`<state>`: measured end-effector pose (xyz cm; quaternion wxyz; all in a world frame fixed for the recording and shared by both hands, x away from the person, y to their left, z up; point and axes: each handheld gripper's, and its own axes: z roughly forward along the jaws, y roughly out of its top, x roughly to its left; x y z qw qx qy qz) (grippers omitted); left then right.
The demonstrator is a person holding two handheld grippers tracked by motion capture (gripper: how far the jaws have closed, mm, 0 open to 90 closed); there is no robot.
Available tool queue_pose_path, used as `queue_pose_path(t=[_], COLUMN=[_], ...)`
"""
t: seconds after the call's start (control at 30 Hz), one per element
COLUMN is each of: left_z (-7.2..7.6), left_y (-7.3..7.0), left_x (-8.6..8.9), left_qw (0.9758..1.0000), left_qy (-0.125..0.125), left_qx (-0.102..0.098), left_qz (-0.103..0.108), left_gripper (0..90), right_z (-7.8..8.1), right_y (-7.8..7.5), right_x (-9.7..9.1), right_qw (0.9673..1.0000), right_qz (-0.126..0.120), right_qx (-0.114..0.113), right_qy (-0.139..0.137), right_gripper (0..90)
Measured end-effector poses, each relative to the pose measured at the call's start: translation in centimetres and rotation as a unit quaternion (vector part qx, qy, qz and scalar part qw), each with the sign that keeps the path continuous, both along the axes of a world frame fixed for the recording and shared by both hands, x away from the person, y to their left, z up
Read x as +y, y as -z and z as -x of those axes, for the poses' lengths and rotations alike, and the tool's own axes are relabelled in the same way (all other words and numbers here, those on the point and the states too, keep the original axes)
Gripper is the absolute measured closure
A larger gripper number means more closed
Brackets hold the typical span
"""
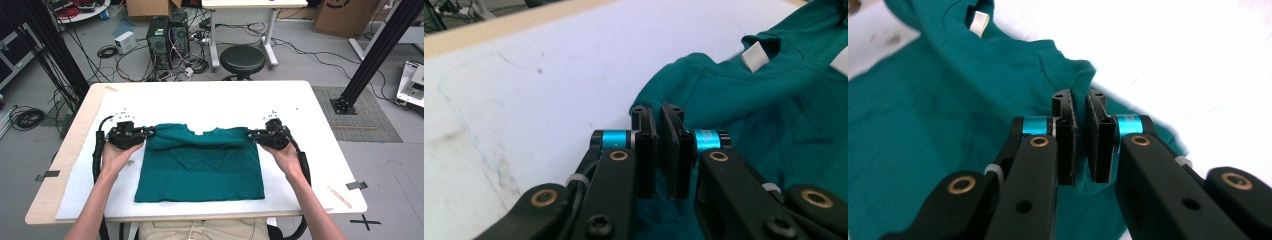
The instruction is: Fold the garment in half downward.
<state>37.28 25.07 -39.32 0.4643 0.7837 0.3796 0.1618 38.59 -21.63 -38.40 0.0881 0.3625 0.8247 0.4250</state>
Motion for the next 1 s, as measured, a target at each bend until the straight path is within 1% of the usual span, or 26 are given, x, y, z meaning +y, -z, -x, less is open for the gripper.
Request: queue_pose_path(t=[0.07, 0.1, 0.13, 0.2, 0.23, 0.27, 0.37, 0.43, 0.47, 0.5, 0.53, 0.6, 0.63, 0.67, 0.7, 0.73, 0.77, 0.8, 0.87, 0.9, 0.93, 1.0], left_z=[0.9, 1.3, 1.8, 2.6, 3.0, 3.4, 4.3, 4.8, 5.0, 5.2, 5.4, 5.7, 5.7, 5.8, 5.8, 5.9, 5.9, 5.9, 5.6, 5.4, 5.1, 4.4], left_y=[0.7, 1.0, 1.2, 1.6, 1.8, 1.9, 2.5, 2.9, 3.2, 3.4, 3.7, 4.3, 4.6, 4.7, 4.7, 4.5, 4.1, 3.8, 2.8, 2.4, 2.0, 1.5], left_x=[0.0, -0.1, -0.1, 0.0, 0.1, 0.2, 0.6, 0.8, 0.9, 1.0, 1.0, 0.9, 0.9, 1.0, 1.0, 1.2, 1.3, 1.4, 1.3, 1.0, 0.7, 0.0], left_qw=[0.9999, 0.9998, 0.9997, 0.9996, 0.9995, 0.9994, 0.9993, 0.9991, 0.9988, 0.9985, 0.9981, 0.9974, 0.9971, 0.9970, 0.9970, 0.9975, 0.9978, 0.9980, 0.9979, 0.9981, 0.9982, 0.9986], left_qy=[0.007, 0.011, 0.013, 0.019, 0.023, 0.025, 0.025, 0.025, 0.025, 0.026, 0.027, 0.028, 0.028, 0.029, 0.023, 0.019, 0.017, 0.015, 0.017, 0.018, 0.019, 0.020], left_qx=[0.007, 0.007, 0.009, 0.010, 0.011, 0.013, 0.024, 0.035, 0.041, 0.047, 0.054, 0.064, 0.069, 0.070, 0.071, 0.065, 0.058, 0.051, 0.040, 0.035, 0.033, 0.034], left_qz=[-0.012, -0.017, -0.017, -0.016, -0.019, -0.019, -0.012, -0.001, 0.005, 0.007, 0.014, 0.015, 0.013, 0.017, 0.020, 0.020, 0.025, 0.035, 0.047, 0.048, 0.047, 0.036], left_gripper=[84.5, 84.5, 84.5, 84.5, 84.5, 84.5, 84.3, 84.1, 84.1, 84.1, 83.9, 83.3, 81.7, 76.9, 68.6, 61.3, 56.0, 52.7, 49.4, 48.7, 47.8, 47.0], right_z=[1.0, 1.5, 1.8, 2.5, 2.8, 3.1, 4.0, 4.6, 4.8, 5.0, 5.1, 5.4, 5.4, 5.3, 5.4, 5.3, 5.4, 5.5, 5.5, 5.5, 5.2, 4.6], right_y=[0.8, 1.3, 1.7, 2.4, 2.7, 2.9, 3.3, 3.6, 3.7, 3.9, 4.2, 4.6, 4.8, 5.0, 5.1, 5.2, 5.1, 4.9, 4.4, 4.0, 3.7, 3.2], right_x=[0.0, -0.1, -0.2, -0.3, -0.3, -0.4, -0.4, -0.4, -0.4, -0.5, -0.5, -0.6, -0.5, -0.5, -0.4, -0.5, -0.5, -0.6, -0.7, -0.6, -0.5, 0.1], right_qw=[1.0000, 0.9999, 0.9999, 0.9997, 0.9994, 0.9993, 0.9991, 0.9987, 0.9987, 0.9985, 0.9982, 0.9978, 0.9977, 0.9974, 0.9966, 0.9962, 0.9960, 0.9960, 0.9966, 0.9965, 0.9965, 0.9969], right_qz=[0.005, 0.002, 0.001, -0.002, -0.006, -0.010, -0.010, -0.009, -0.010, -0.008, -0.009, -0.003, 0.002, 0.006, 0.011, 0.010, 0.003, -0.004, -0.019, -0.028, -0.035, -0.040], right_qx=[0.006, 0.010, 0.013, 0.025, 0.032, 0.034, 0.037, 0.047, 0.045, 0.050, 0.055, 0.063, 0.065, 0.069, 0.080, 0.085, 0.088, 0.088, 0.079, 0.079, 0.076, 0.069], right_qy=[-0.001, -0.003, -0.008, -0.009, -0.007, -0.009, -0.017, -0.020, -0.021, -0.023, -0.024, -0.022, -0.020, -0.019, -0.014, -0.014, -0.016, -0.015, -0.008, -0.004, -0.001, 0.003], right_gripper=[85.2, 85.2, 85.2, 85.2, 85.2, 85.2, 85.2, 85.2, 85.2, 85.1, 85.0, 84.1, 81.0, 72.8, 61.2, 54.2, 51.0, 45.9, 41.6, 41.0, 40.9, 40.7])
